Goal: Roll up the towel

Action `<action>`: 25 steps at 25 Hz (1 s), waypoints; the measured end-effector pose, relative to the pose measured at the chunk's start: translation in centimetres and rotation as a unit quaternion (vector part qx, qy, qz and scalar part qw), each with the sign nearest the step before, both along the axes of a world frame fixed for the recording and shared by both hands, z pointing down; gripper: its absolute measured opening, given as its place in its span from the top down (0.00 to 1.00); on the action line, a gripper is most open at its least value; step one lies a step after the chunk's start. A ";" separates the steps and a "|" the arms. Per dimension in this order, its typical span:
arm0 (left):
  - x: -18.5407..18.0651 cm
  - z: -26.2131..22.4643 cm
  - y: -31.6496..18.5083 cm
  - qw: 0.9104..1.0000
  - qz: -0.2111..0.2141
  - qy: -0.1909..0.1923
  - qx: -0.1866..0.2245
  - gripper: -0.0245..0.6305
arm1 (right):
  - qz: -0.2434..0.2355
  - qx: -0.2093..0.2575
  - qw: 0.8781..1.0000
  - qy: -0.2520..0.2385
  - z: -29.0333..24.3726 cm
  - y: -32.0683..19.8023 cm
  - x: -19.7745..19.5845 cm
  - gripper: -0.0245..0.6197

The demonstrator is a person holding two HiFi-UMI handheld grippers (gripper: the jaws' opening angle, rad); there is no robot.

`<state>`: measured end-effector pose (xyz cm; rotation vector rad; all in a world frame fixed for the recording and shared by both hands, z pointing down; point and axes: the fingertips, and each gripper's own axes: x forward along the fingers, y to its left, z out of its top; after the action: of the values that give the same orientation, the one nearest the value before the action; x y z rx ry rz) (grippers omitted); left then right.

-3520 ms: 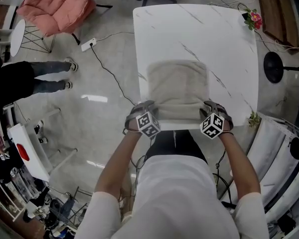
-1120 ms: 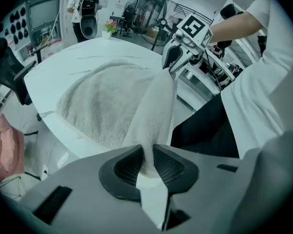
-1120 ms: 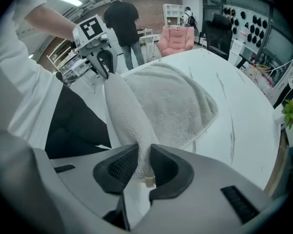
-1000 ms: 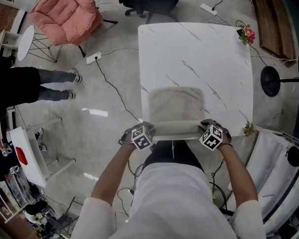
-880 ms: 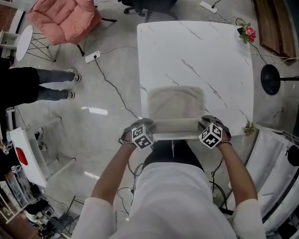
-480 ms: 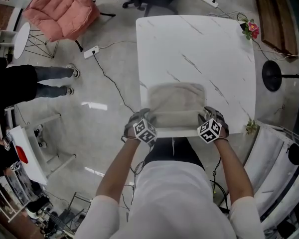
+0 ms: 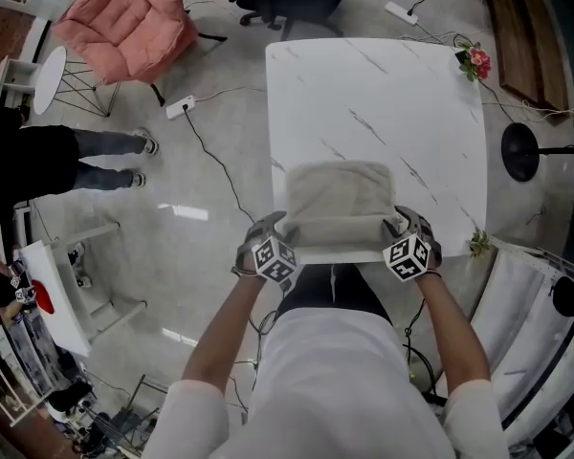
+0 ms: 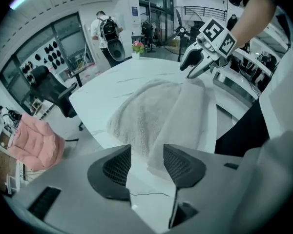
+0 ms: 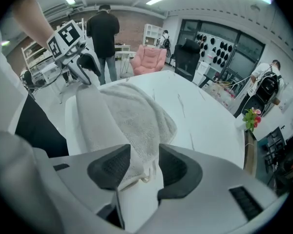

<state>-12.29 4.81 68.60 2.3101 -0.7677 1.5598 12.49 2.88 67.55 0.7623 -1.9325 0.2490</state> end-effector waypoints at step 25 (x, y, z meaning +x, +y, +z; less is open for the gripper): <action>2.0 4.0 6.4 0.999 0.022 -0.029 -0.019 0.81 | -0.089 -0.035 0.995 0.033 4.8 6.9 -1.0 0.84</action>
<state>-10.32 11.21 72.57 2.2782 -0.6999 1.6517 11.51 9.82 72.34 0.5428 -1.9050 0.1790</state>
